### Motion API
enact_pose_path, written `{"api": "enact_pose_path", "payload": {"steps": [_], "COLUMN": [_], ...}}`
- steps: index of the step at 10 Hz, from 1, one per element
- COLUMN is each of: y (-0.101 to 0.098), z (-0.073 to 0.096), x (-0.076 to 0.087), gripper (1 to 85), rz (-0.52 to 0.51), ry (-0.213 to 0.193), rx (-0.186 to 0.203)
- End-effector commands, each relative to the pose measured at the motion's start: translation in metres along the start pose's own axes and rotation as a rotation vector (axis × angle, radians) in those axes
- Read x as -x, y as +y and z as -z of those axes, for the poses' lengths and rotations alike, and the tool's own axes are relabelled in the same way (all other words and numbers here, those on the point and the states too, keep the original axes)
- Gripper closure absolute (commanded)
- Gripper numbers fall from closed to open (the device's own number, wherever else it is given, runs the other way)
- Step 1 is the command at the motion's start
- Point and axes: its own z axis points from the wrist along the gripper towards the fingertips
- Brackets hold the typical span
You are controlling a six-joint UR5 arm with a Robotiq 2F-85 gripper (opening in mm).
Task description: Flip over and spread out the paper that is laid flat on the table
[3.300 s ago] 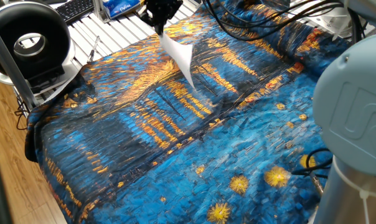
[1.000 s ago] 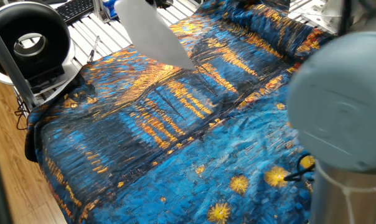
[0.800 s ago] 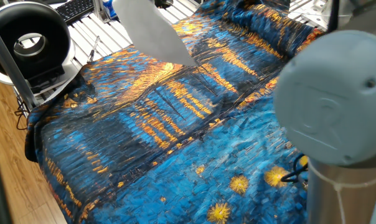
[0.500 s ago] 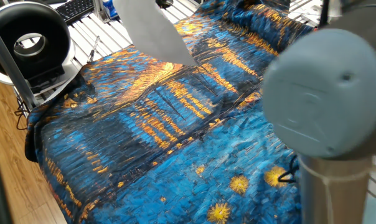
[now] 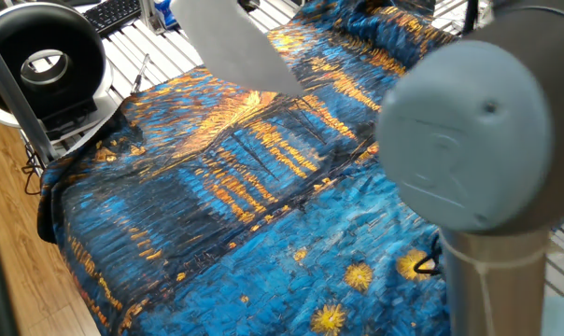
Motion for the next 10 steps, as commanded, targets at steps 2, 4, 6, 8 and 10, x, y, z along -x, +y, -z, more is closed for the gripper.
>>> {"api": "enact_pose_path", "payload": {"steps": [2, 4, 6, 8, 10], "y": [0.055, 0.076, 0.095, 0.116, 0.134], "z": [-0.009, -0.014, -0.024, -0.021, -0.018], "x": [-0.014, -0.014, -0.013, -0.017, -0.017], "gripper": [84.7, 84.7, 84.7, 84.7, 84.7], "rz": [-0.062, -0.081, -0.112, -0.148, -0.18], "ry": [0.022, 0.013, -0.002, 0.017, 0.027], "rx": [0.138, 0.185, 0.207, 0.271, 0.336]}}
